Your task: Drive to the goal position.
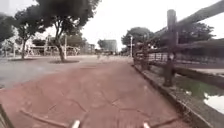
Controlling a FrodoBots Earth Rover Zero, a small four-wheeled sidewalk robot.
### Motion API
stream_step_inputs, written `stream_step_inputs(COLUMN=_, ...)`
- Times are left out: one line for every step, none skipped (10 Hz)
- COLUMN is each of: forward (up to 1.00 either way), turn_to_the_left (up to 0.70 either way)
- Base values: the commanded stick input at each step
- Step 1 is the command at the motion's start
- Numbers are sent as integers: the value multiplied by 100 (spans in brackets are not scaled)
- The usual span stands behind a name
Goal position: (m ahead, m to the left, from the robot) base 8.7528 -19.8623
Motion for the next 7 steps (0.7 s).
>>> stream_step_inputs(forward=70, turn_to_the_left=0)
stream_step_inputs(forward=70, turn_to_the_left=0)
stream_step_inputs(forward=70, turn_to_the_left=0)
stream_step_inputs(forward=70, turn_to_the_left=0)
stream_step_inputs(forward=70, turn_to_the_left=0)
stream_step_inputs(forward=70, turn_to_the_left=0)
stream_step_inputs(forward=70, turn_to_the_left=0)
